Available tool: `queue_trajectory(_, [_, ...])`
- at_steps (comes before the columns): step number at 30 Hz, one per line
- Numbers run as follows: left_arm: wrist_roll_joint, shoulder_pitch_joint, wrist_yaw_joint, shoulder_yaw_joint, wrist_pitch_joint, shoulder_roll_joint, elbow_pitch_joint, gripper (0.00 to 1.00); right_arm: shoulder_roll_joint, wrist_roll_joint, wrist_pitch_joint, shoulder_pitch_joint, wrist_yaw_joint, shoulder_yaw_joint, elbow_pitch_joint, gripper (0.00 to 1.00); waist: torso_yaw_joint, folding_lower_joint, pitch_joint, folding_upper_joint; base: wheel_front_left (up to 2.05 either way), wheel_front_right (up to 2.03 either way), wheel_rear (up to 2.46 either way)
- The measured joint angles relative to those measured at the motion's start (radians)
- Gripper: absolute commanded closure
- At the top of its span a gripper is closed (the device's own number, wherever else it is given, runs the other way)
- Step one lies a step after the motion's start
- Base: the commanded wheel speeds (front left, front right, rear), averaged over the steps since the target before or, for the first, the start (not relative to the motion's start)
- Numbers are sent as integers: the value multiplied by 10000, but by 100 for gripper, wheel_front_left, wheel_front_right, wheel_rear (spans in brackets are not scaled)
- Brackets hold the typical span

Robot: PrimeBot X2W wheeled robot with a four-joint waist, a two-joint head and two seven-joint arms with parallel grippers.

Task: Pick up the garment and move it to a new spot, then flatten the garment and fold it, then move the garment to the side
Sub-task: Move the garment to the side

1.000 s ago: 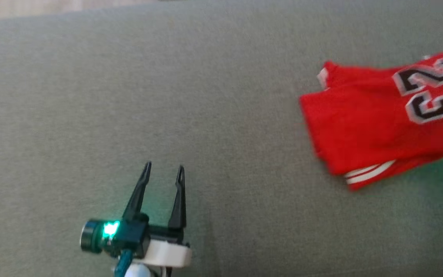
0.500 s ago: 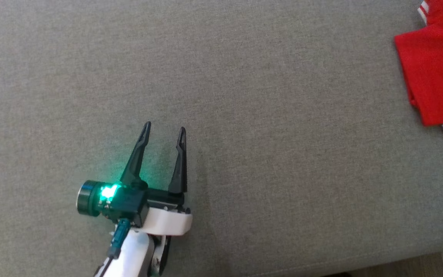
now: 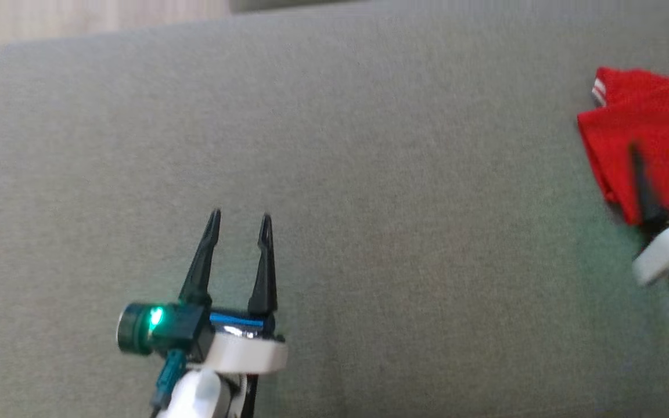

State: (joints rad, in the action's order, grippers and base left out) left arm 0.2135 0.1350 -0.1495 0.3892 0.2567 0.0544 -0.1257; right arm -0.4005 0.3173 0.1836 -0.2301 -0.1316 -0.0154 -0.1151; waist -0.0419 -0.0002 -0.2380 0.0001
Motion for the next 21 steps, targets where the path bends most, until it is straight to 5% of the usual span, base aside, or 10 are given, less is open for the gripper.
queue_trajectory(11, [244, -1570, -48, -209, 0, 0, -303, 0, 1896, -54, -3975, 1955, 0, 1183, -1555, 0, 564, -2, 2201, 0, 0, 0, 0])
queue_trajectory(21, [136, -3111, -44, -596, 0, 8, 151, 0, 2608, -502, -4322, 3660, 0, 780, -851, 0, 818, -1, 3476, 0, 0, 0, 0])
